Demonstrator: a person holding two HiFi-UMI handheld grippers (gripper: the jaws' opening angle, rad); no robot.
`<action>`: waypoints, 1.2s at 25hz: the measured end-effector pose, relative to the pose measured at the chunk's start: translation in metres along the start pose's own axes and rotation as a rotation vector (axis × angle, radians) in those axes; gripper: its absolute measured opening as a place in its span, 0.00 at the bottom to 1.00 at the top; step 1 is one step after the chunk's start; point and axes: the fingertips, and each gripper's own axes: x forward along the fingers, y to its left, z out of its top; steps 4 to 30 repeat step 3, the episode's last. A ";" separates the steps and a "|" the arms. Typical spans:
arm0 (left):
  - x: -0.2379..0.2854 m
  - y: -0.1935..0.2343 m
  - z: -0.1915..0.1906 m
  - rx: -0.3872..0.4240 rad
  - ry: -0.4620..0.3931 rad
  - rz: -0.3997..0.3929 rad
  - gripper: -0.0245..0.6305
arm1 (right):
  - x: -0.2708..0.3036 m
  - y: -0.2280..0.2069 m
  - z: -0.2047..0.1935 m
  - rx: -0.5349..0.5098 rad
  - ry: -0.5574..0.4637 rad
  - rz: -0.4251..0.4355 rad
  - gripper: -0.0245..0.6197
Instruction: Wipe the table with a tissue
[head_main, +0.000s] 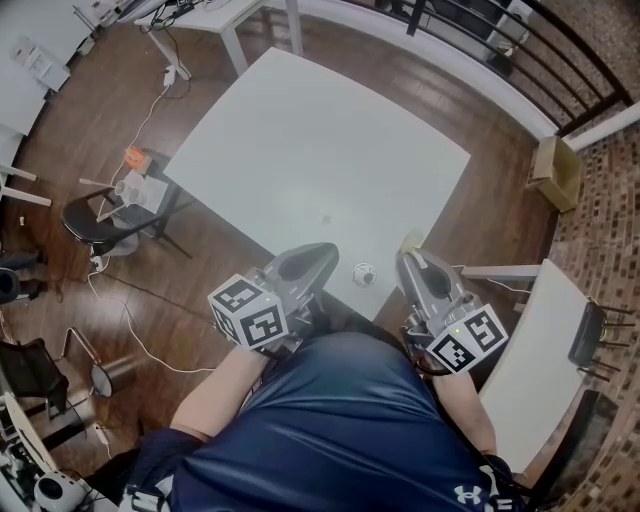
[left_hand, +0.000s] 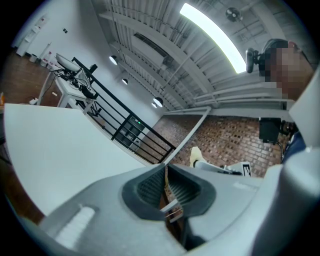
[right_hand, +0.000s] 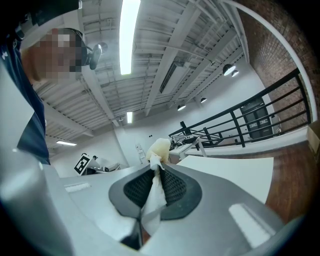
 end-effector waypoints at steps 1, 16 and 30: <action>-0.001 0.001 0.000 -0.001 0.000 0.001 0.07 | 0.000 0.000 -0.001 0.000 0.001 0.000 0.06; -0.002 0.002 -0.001 -0.003 -0.001 0.004 0.07 | 0.000 0.000 -0.002 0.000 0.003 -0.001 0.06; -0.002 0.002 -0.001 -0.003 -0.001 0.004 0.07 | 0.000 0.000 -0.002 0.000 0.003 -0.001 0.06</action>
